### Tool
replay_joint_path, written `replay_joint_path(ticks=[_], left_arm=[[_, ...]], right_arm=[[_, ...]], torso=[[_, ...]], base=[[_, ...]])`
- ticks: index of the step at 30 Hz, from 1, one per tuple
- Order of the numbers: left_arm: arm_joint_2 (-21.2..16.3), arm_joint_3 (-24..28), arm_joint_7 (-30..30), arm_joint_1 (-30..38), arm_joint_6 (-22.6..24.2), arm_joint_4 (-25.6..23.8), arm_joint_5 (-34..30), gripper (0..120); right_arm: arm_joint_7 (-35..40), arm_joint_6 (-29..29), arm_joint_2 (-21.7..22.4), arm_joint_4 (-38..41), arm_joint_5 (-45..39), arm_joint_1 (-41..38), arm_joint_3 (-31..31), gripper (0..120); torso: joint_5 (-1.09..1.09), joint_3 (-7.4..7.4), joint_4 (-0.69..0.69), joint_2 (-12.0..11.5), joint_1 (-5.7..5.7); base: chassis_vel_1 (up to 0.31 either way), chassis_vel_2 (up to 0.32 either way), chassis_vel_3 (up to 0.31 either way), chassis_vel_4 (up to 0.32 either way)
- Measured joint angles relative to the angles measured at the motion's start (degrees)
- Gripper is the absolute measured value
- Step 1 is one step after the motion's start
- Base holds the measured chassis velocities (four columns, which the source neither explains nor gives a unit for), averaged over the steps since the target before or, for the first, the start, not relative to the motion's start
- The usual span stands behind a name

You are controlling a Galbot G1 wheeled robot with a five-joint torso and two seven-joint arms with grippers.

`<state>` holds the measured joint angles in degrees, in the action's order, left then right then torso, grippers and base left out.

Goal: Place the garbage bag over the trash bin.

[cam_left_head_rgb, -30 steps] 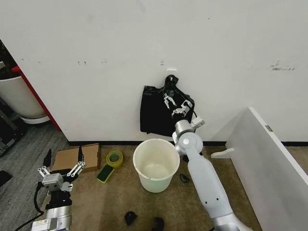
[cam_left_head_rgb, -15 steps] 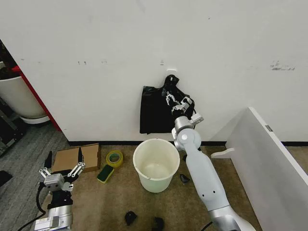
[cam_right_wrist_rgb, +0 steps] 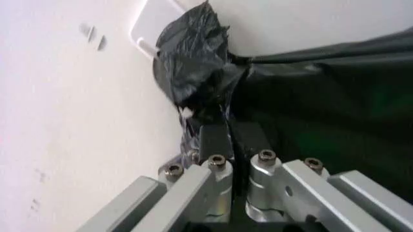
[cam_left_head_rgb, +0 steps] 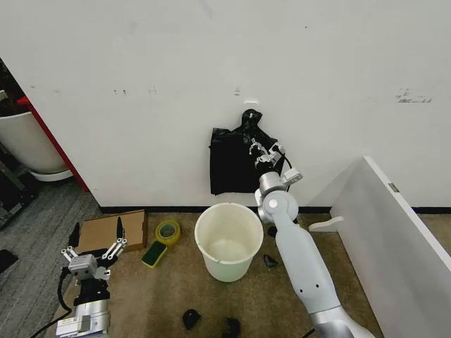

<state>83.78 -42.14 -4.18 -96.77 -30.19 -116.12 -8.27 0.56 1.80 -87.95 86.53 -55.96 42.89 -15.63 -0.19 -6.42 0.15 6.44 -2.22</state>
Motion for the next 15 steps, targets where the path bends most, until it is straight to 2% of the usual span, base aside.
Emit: replay_joint_path(ticks=[7,15], left_arm=[[-0.07,-0.10,-0.27,0.01,-0.34,0.29,-0.06,100],[-0.19,0.08,-0.42,0.01,-1.20,0.81,-0.17,100]], right_arm=[[0.56,0.16,2.79,5.44,1.90,6.34,2.69,0],[1.37,1.13,7.41,13.17,7.94,16.77,6.33,0]], torso=[[0.00,0.00,0.00,0.00,0.00],[0.00,0.01,0.01,0.00,0.01]], base=[[0.000,0.000,0.000,0.000],[0.000,0.000,0.000,0.000]])
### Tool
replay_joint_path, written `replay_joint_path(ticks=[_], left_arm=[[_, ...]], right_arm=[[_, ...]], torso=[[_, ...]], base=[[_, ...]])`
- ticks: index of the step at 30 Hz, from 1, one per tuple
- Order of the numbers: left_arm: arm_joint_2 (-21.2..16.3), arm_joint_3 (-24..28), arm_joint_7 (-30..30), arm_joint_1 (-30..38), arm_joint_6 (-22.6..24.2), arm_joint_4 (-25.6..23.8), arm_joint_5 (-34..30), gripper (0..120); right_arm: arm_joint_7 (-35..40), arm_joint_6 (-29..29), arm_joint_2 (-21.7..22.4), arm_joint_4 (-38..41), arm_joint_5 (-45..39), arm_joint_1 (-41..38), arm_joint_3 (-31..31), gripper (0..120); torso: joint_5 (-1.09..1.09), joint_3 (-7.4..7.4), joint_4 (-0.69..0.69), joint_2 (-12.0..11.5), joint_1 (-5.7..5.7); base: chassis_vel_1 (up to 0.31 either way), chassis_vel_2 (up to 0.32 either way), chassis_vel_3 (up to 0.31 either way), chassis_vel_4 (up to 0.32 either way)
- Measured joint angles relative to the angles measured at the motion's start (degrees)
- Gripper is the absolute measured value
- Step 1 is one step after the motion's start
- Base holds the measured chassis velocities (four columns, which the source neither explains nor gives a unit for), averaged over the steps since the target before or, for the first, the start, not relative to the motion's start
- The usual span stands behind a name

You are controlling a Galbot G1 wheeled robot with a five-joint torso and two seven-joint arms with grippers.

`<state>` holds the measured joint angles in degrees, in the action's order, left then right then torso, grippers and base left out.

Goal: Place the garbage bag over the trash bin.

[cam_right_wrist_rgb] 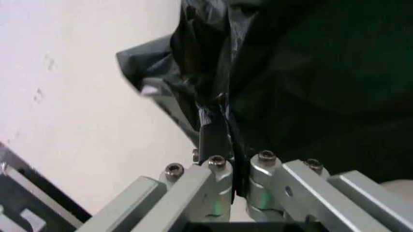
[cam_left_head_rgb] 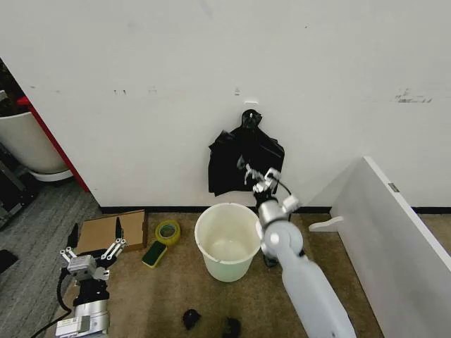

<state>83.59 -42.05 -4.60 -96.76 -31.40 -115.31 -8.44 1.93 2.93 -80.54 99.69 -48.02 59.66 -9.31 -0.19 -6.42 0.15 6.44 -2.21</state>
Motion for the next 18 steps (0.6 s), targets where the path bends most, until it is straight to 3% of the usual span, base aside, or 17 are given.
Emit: replay_joint_path(ticks=[18], left_arm=[[-0.96,0.28,0.00,2.12,0.28,-0.02,-1.72,100]], right_arm=[[0.11,5.62,7.57,5.44,16.45,16.33,3.38,0]], torso=[[0.00,0.00,0.00,0.00,0.00]], base=[[0.000,0.000,0.000,0.000]])
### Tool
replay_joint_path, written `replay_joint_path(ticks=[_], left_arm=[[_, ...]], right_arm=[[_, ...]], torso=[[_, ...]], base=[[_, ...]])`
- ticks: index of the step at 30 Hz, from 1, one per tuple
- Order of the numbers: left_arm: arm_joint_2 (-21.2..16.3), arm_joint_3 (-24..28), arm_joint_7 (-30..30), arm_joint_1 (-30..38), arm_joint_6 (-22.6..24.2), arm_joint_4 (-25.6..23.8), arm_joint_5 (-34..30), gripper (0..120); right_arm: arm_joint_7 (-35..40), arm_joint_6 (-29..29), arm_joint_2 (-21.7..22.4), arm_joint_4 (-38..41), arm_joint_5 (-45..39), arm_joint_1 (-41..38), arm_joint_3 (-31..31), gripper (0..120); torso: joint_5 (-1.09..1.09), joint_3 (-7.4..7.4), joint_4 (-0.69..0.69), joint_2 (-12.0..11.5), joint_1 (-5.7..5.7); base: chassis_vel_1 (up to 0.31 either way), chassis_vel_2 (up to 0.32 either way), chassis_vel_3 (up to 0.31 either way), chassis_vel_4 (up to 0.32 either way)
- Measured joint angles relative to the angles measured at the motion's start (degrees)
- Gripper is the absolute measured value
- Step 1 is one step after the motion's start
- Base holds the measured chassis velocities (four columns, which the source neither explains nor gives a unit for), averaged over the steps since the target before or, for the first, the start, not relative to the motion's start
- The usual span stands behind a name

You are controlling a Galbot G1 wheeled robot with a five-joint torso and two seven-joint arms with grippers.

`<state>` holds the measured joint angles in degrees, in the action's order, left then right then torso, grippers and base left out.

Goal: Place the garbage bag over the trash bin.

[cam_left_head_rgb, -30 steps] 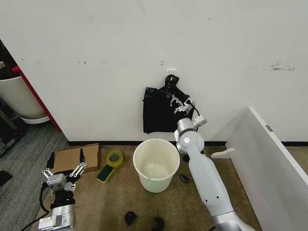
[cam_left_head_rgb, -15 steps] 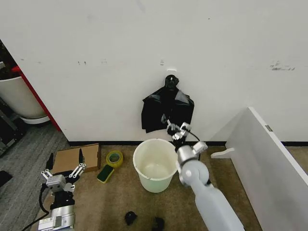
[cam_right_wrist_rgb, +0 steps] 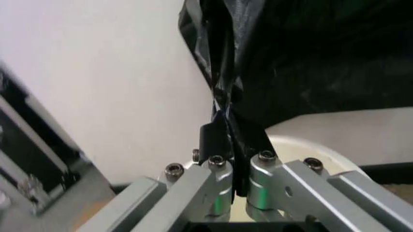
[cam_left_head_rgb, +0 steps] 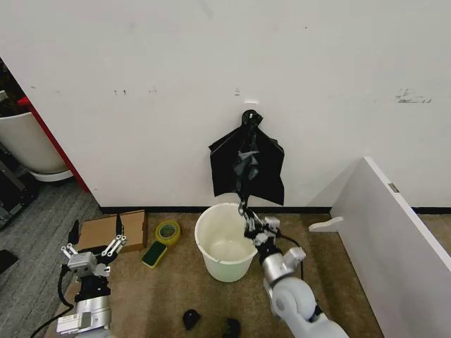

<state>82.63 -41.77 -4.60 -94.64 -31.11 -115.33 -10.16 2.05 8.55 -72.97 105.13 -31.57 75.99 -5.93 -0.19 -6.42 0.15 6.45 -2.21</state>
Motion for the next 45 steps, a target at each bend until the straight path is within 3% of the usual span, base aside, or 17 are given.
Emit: replay_joint_path(ticks=[14,35,40,45], left_arm=[[-0.41,0.36,0.05,2.10,1.11,0.03,-0.57,100],[-0.15,0.32,0.09,2.31,1.65,-0.86,-0.84,100],[-0.14,0.22,0.12,2.10,1.58,-0.90,-0.64,100],[0.00,0.21,0.14,2.13,1.59,-0.97,-0.47,100]], right_arm=[[-2.52,6.33,4.10,-0.39,12.68,6.57,0.62,0],[-3.12,14.52,6.30,-5.74,24.79,6.11,1.48,0],[-4.44,18.34,3.87,-5.36,26.21,3.48,-1.99,16],[-5.27,22.31,3.12,-5.83,36.08,2.33,-6.45,35]], torso=[[0.01,0.00,0.00,0.00,0.00],[0.00,0.00,0.00,0.00,-0.01],[0.01,-0.01,0.00,0.00,-0.01],[0.00,-0.01,-0.01,0.00,-0.01]], base=[[0.000,0.000,0.000,0.000],[0.000,0.000,0.000,0.000],[0.000,0.000,0.000,0.000],[0.000,0.000,0.000,0.000]])
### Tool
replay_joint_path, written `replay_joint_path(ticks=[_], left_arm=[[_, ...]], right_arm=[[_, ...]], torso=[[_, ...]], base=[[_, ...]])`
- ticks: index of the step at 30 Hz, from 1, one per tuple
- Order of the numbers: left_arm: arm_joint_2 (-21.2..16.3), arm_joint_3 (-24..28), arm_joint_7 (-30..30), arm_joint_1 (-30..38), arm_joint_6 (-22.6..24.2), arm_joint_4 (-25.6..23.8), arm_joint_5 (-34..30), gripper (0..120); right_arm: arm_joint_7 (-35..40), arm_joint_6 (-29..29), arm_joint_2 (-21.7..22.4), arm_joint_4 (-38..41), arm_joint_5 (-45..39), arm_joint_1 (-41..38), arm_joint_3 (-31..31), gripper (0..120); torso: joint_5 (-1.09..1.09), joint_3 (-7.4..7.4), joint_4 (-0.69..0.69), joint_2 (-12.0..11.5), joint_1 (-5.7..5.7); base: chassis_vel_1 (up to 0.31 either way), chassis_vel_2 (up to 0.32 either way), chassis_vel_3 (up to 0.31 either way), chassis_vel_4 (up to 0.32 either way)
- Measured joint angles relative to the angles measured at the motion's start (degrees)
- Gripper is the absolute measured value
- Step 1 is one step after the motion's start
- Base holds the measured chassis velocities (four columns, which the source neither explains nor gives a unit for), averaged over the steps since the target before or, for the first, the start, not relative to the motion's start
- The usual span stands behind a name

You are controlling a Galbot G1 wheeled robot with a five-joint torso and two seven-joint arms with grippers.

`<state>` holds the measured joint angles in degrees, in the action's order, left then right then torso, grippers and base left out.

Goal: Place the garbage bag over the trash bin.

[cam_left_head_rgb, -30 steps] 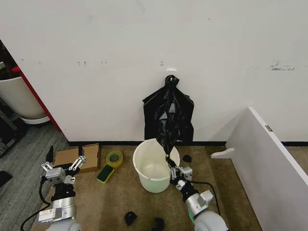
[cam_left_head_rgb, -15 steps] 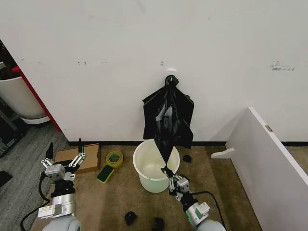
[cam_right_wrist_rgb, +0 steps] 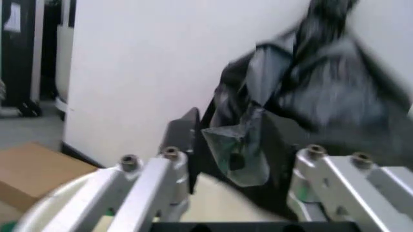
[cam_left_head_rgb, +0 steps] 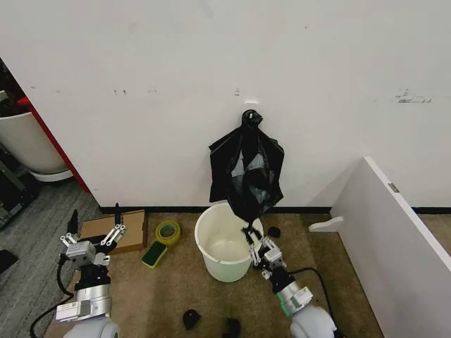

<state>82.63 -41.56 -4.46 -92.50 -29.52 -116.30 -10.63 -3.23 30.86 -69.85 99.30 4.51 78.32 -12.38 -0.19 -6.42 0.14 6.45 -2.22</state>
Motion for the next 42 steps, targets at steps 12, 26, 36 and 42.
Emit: replay_joint_path(ticks=[12,26,36,42], left_arm=[[0.27,0.07,0.00,0.14,-0.13,0.63,0.20,100],[-0.84,-0.56,-0.04,-0.07,-0.56,1.16,-0.23,100],[-1.05,-0.49,-0.08,0.74,-0.32,2.12,-0.03,100],[-1.12,-0.76,-0.17,1.10,-0.15,2.83,0.02,100]], right_arm=[[17.62,-19.66,4.20,6.13,2.13,5.19,3.60,80],[26.01,-31.32,0.82,9.10,-7.84,-3.18,5.87,100],[19.52,-24.97,-0.61,1.33,8.33,-12.72,7.13,98],[15.87,-34.79,-0.31,0.81,19.34,-15.07,9.15,84]], torso=[[0.00,0.00,0.02,0.00,0.00],[0.00,0.00,0.01,0.00,0.00],[0.00,-0.01,0.00,0.00,0.00],[0.00,-0.01,0.01,0.00,0.00]], base=[[0.000,0.000,0.000,0.000],[0.000,0.000,0.000,0.000],[0.000,0.000,0.000,0.000],[0.000,0.000,0.000,0.000]])
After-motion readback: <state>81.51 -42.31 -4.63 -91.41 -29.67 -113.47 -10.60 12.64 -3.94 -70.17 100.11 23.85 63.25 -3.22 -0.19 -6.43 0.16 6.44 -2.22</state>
